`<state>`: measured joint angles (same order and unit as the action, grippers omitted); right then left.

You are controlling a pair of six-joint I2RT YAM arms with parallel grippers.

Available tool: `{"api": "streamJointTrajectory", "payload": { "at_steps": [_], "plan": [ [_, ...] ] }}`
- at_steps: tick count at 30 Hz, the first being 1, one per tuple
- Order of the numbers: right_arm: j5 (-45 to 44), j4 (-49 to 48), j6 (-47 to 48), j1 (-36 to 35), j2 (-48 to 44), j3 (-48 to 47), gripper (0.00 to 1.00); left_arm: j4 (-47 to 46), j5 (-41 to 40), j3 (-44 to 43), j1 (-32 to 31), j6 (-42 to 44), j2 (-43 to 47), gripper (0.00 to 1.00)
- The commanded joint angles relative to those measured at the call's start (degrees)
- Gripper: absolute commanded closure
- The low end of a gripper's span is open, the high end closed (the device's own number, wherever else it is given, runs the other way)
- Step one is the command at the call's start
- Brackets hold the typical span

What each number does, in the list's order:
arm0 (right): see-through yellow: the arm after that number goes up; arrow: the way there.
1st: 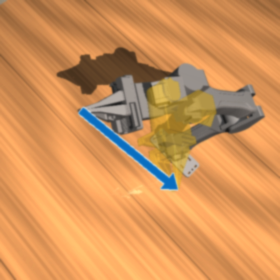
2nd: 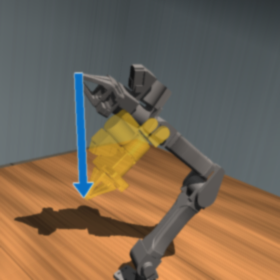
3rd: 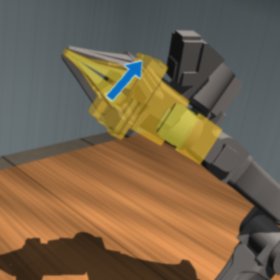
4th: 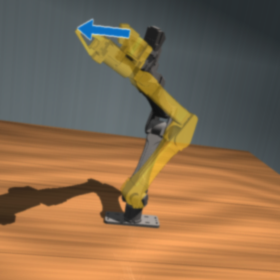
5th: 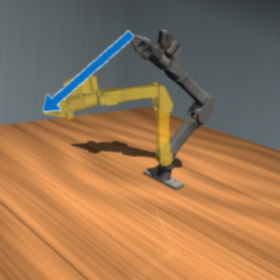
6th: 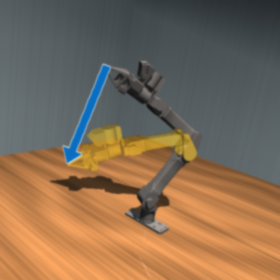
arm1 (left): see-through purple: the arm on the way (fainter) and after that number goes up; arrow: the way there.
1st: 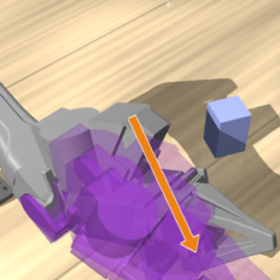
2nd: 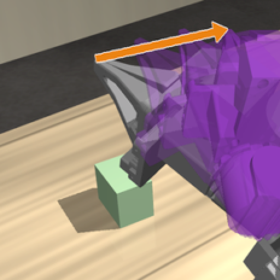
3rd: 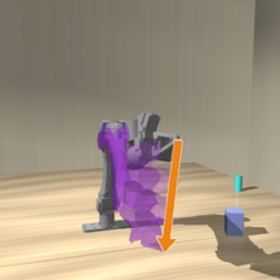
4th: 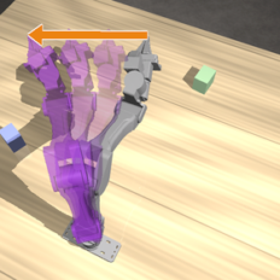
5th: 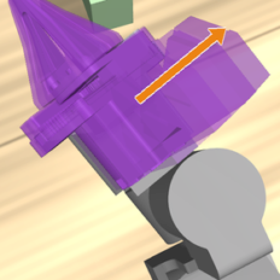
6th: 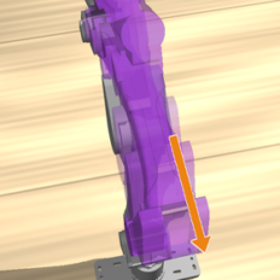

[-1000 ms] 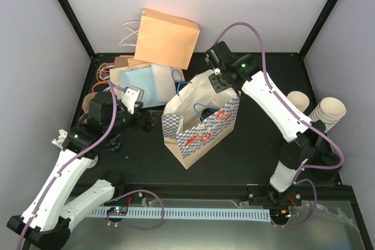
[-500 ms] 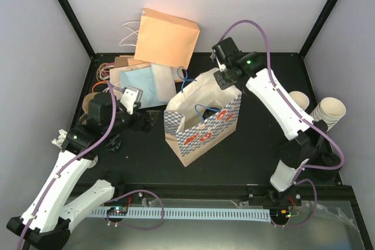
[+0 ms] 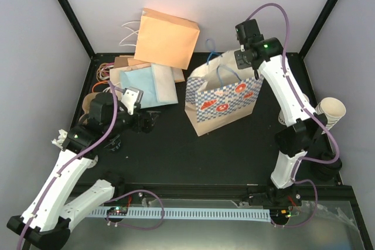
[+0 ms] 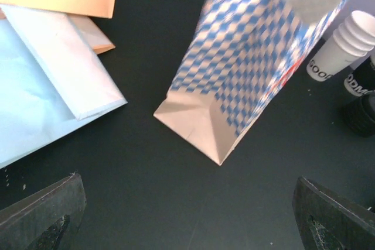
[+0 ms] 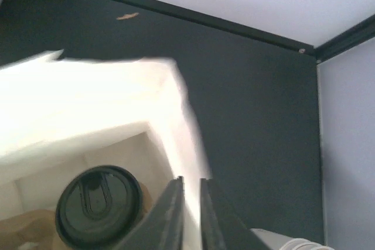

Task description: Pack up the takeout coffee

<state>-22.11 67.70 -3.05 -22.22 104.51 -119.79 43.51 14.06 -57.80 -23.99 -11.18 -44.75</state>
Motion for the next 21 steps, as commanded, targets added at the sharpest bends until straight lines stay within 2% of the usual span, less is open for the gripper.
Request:
{"api": "streamJointTrajectory", "payload": {
  "at_steps": [1, 2, 4, 10, 16, 18, 21],
  "plan": [
    [-3.5, -1.0, -1.1, 2.0, 1.5, -1.6, 0.71, 3.8, -3.6, -1.7, 0.0, -0.2, -0.8, 0.01],
    [-3.7, -0.9, -1.0, 2.2, 1.3, -1.7, 0.59, 4.7, -4.8, -1.9, -0.1, -0.1, -0.9, 0.01],
    [-4.4, -0.9, -1.1, 2.2, 0.3, -1.7, 0.48, 6.0, -6.7, -1.8, -0.1, -0.1, -0.8, 0.01],
    [-6.6, 0.8, -3.6, 1.5, -4.8, -4.3, 0.44, 8.1, -11.3, -0.1, 0.0, -3.3, -1.3, 0.01],
    [-8.1, -0.2, -3.9, -3.9, -12.0, -2.9, 0.38, 8.0, -12.3, 1.9, 0.0, -6.7, -2.6, 0.01],
    [-7.3, -1.7, -4.9, -4.8, -15.4, -0.6, 0.37, 7.6, -12.3, 2.4, 0.0, -6.6, -2.5, 0.01],
    [-4.1, -7.2, -5.8, -5.0, -22.6, 8.0, 0.35, 6.7, -12.4, 3.0, 0.0, -6.3, -1.9, 0.01]
  ]
}}
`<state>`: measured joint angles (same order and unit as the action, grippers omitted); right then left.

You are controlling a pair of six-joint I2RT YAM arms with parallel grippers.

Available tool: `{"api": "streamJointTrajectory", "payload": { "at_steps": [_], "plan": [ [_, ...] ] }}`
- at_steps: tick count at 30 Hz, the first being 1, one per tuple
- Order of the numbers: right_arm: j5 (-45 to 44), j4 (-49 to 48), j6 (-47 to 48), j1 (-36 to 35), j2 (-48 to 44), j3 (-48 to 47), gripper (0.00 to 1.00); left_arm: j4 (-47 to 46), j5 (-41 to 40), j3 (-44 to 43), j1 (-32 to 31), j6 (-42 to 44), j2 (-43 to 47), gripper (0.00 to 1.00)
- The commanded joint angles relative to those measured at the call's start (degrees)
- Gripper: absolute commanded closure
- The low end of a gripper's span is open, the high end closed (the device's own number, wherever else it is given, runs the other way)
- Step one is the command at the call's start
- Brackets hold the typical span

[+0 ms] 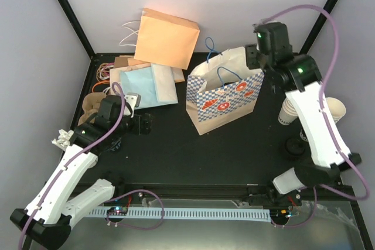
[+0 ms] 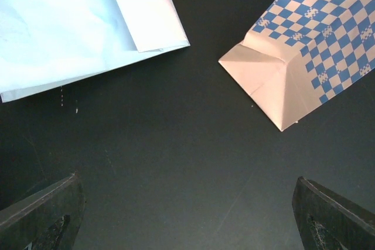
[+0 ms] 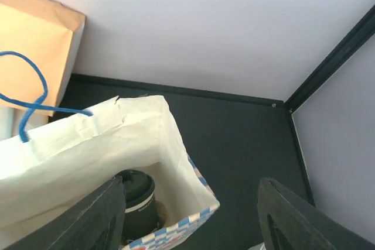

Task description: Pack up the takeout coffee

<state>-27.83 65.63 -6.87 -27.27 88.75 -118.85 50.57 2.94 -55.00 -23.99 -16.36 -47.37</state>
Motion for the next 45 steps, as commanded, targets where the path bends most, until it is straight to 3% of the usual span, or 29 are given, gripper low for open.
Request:
{"api": "streamJointTrajectory", "payload": {
  "at_steps": [1, 3, 7, 15, 20, 25, 30, 36, 43, 45],
  "plan": [
    [1.9, -8.0, -2.6, 0.0, -9.7, 10.7, 0.35, -1.0, -1.0, 0.4, 0.0, -0.9, 0.9, 0.01],
    [0.6, -11.8, -4.3, 0.0, -15.4, 18.0, 0.32, -2.2, -0.6, 0.8, 0.0, -0.3, 1.3, 0.01],
    [-3.8, -16.6, -9.8, 0.0, -27.1, 32.3, 0.17, -4.9, 0.5, 1.9, 0.0, 1.5, 2.3, 0.01],
    [-5.1, -10.2, -19.4, 0.0, -34.0, 44.0, 0.17, -9.6, 3.9, 4.1, 0.0, 2.9, 2.0, 0.01],
    [-3.3, -4.0, -28.1, 0.1, -33.8, 45.5, 0.0, -7.8, -0.7, 2.6, 0.0, 3.9, -0.4, 0.01],
    [-3.7, 2.1, -36.3, 0.1, -30.5, 43.4, 0.0, -6.2, -2.8, 0.9, 0.0, 6.8, -2.7, 0.01],
    [-2.8, 10.1, -36.6, 3.7, -20.8, 35.7, 0.0, -7.5, -1.7, 2.0, 0.0, 6.6, -2.5, 0.01],
    [-6.8, 8.8, -39.2, 7.0, -12.6, 32.3, 0.0, -9.2, 2.7, 5.0, 0.0, 6.4, -1.7, 0.01],
    [-6.5, 9.6, -33.3, 8.8, -3.4, 26.0, 0.0, -12.9, 5.1, 8.3, 0.0, 8.4, 0.1, 0.01],
    [-3.7, 7.1, -28.8, 10.7, -3.7, 26.9, 0.13, -13.4, 6.4, 8.6, 0.0, 9.1, 0.2, 0.01]
  ]
}}
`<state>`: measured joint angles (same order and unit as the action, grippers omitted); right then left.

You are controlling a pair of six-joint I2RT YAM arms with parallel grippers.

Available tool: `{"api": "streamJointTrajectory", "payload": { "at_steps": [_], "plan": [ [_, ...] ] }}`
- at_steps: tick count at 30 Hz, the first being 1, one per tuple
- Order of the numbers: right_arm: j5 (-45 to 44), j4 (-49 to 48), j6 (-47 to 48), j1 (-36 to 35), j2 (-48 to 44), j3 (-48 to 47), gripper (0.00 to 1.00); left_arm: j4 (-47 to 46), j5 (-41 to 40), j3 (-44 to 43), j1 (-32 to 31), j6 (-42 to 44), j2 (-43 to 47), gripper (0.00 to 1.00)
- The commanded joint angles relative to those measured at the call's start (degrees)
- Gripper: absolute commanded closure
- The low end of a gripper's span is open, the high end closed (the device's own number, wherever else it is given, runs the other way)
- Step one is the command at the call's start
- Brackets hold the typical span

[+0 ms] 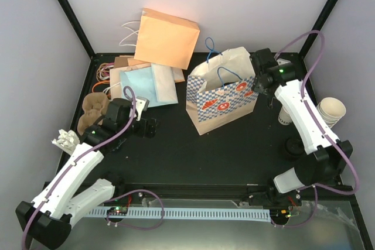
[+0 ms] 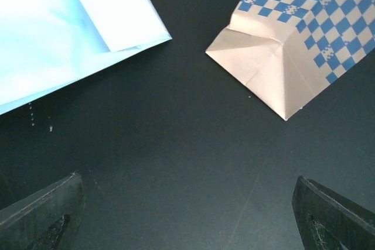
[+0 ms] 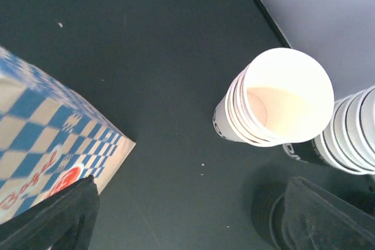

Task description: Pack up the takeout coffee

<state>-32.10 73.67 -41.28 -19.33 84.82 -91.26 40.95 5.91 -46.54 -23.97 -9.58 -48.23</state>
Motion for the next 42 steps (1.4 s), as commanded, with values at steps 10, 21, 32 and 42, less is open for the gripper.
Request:
{"api": "streamJointTrajectory", "payload": {
  "at_steps": [10, 21, 32, 42],
  "plan": [
    [14.3, -8.6, 9.8, 15.2, -1.2, 4.3, 0.28, -4.5, 5.8, 1.0, 0.0, 2.6, 0.5, 0.01],
    [12.6, -9.0, 7.5, 19.1, 3.9, 5.4, 0.37, -5.8, 5.6, 2.1, -0.1, 2.7, 2.4, 0.01],
    [14.4, -11.5, 6.6, 20.9, 6.9, 6.7, 0.45, -6.6, 5.1, 2.8, -0.1, 2.6, 3.7, 0.01],
    [14.3, -12.4, 6.7, 21.4, 8.2, 7.5, 0.64, -6.5, 4.8, 2.8, -0.2, 2.6, 3.6, 0.01]
  ]
}}
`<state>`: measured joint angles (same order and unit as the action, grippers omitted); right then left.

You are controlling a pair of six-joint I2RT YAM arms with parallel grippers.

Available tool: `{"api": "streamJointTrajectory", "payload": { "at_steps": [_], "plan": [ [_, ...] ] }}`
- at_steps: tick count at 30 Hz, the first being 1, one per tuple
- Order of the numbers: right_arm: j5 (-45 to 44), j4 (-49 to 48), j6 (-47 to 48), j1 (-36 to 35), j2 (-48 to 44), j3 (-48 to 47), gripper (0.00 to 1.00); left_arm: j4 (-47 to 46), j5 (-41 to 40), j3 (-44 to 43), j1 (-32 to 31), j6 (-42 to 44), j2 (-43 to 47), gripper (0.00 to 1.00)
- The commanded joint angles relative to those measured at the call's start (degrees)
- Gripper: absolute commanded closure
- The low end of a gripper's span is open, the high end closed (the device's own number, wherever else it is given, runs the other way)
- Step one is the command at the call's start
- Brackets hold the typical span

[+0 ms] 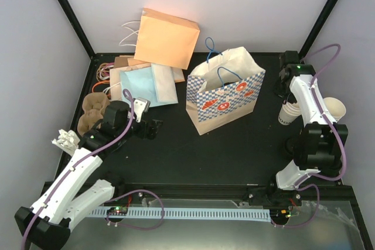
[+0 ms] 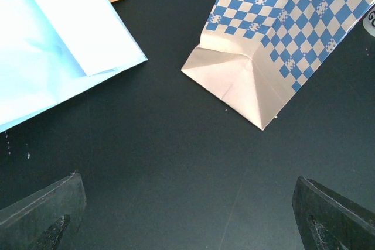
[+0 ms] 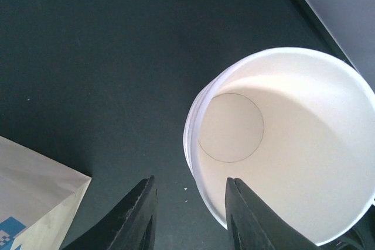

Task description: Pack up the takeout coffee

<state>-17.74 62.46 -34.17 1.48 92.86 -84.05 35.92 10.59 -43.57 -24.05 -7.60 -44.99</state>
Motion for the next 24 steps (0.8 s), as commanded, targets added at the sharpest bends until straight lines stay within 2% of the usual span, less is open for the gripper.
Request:
{"api": "streamJointTrajectory", "payload": {
  "at_steps": [1, 12, 15, 21, 22, 24],
  "plan": [
    [-0.1, -1.2, -0.5, 0.6, 0.2, 0.4, 0.64, -1.5, 0.1, -0.1, -0.1, 0.6, 0.3, 0.01],
    [-0.3, -1.6, -0.5, 0.8, 0.5, 1.3, 0.67, -1.4, 0.1, -0.1, -0.1, 0.5, -0.1, 0.01],
    [-0.6, -1.6, -0.4, 0.9, 0.3, 1.3, 0.73, -1.4, 0.0, -0.1, -0.1, 0.6, -0.2, 0.01],
    [-0.1, -2.0, -0.3, 1.2, 0.3, 1.9, 0.75, -1.3, -0.5, -0.2, -0.1, 0.6, 0.2, 0.01],
    [-0.2, -2.1, -0.3, 1.2, 0.4, 1.9, 0.86, -1.2, -0.6, -0.2, -0.1, 0.6, 0.2, 0.01],
    [-0.2, -1.7, -0.5, 1.4, 0.5, 1.7, 0.91, -1.3, -0.5, -0.2, -0.1, 0.6, 0.2, 0.01]
  ]
}}
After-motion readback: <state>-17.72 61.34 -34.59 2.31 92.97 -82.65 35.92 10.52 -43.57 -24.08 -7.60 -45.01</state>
